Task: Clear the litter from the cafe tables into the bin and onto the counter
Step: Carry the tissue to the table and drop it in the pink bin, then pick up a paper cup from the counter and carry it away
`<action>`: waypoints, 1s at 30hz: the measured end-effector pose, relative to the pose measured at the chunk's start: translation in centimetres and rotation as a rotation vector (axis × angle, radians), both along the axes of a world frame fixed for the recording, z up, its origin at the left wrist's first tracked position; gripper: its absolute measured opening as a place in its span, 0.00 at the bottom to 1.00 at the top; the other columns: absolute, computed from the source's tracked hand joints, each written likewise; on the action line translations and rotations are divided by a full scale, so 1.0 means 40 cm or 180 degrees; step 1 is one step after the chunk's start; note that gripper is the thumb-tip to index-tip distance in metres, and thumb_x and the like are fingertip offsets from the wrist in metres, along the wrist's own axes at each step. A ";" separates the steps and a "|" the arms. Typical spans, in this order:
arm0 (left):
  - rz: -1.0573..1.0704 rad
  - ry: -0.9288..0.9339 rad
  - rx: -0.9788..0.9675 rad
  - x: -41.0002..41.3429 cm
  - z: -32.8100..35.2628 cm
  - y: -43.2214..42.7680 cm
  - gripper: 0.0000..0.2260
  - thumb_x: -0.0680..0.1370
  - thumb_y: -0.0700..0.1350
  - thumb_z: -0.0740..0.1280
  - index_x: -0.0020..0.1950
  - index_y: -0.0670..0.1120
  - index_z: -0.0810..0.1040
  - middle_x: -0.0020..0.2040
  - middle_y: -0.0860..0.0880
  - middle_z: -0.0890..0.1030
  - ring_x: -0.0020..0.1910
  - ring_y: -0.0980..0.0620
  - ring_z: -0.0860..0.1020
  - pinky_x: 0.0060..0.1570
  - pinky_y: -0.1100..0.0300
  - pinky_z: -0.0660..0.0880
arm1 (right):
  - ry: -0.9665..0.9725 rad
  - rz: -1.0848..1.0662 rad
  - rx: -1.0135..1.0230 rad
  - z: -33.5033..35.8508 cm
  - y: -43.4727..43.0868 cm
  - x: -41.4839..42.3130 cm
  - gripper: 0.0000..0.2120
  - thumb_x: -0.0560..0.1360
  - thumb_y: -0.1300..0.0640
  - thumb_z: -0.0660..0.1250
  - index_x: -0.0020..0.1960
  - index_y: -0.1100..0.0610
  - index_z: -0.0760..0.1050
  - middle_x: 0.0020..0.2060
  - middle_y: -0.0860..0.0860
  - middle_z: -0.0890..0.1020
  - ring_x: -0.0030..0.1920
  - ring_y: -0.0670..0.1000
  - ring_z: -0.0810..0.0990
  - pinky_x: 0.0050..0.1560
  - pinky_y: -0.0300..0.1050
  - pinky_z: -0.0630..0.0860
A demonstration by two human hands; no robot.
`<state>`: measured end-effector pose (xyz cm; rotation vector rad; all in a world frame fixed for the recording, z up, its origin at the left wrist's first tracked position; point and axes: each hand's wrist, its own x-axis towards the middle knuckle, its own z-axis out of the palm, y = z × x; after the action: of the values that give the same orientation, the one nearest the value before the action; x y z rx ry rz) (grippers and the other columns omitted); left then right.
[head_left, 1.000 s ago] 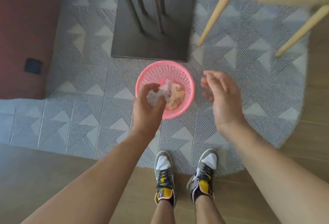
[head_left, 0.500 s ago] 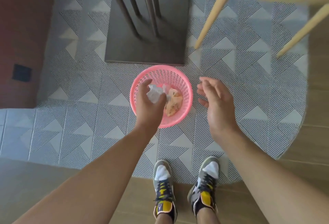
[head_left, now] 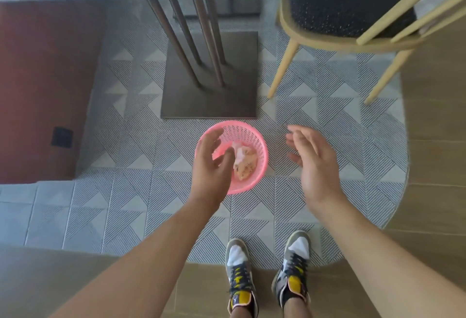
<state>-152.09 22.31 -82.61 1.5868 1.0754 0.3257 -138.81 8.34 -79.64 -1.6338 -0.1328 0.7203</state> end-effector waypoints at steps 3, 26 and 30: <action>-0.0109 -0.0254 -0.0086 -0.003 0.089 -0.028 0.20 0.80 0.51 0.65 0.73 0.57 0.73 0.73 0.49 0.75 0.73 0.54 0.75 0.71 0.56 0.75 | -0.0041 -0.0026 0.0056 0.076 -0.011 -0.004 0.11 0.81 0.45 0.64 0.59 0.44 0.81 0.57 0.42 0.84 0.60 0.39 0.82 0.60 0.41 0.81; -0.1007 -0.1894 0.0436 0.053 1.112 -0.248 0.15 0.83 0.56 0.60 0.70 0.59 0.73 0.64 0.67 0.81 0.71 0.61 0.76 0.77 0.42 0.69 | -0.1307 -0.1117 0.0756 1.039 -0.391 -0.054 0.12 0.81 0.39 0.63 0.60 0.38 0.81 0.57 0.42 0.85 0.62 0.45 0.82 0.62 0.50 0.79; -0.1053 -0.2054 0.0473 0.015 1.246 -0.271 0.17 0.83 0.59 0.60 0.70 0.59 0.73 0.70 0.61 0.79 0.74 0.57 0.75 0.77 0.42 0.69 | -0.1434 -0.1135 0.0884 1.156 -0.421 -0.100 0.16 0.80 0.39 0.63 0.63 0.42 0.80 0.57 0.39 0.85 0.63 0.44 0.82 0.62 0.49 0.78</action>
<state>-151.47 11.48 -32.78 1.5941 0.2944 0.6462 -142.82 -8.49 -33.39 -1.4746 -0.2452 0.0504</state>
